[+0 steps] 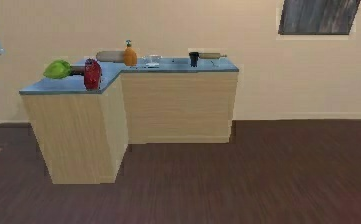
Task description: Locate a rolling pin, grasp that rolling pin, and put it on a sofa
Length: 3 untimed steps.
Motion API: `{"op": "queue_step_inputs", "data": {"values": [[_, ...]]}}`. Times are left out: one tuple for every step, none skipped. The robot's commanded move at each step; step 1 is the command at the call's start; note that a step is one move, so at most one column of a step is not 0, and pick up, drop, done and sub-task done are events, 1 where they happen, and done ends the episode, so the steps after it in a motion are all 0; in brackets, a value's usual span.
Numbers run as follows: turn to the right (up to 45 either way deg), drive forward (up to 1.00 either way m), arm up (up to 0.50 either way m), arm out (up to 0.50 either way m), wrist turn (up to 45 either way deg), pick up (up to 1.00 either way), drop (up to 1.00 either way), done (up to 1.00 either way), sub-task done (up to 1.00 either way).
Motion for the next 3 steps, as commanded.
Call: {"op": "queue_step_inputs", "data": {"values": [[0.0,1.0,0.0,0.0,0.0,0.0,0.0,0.0,0.0],[12.0,0.0,0.0,0.0,0.0,0.0,0.0,0.0,0.0],[0.0,0.25,0.0,0.0,0.0,0.0,0.0,0.0,0.0]]}}
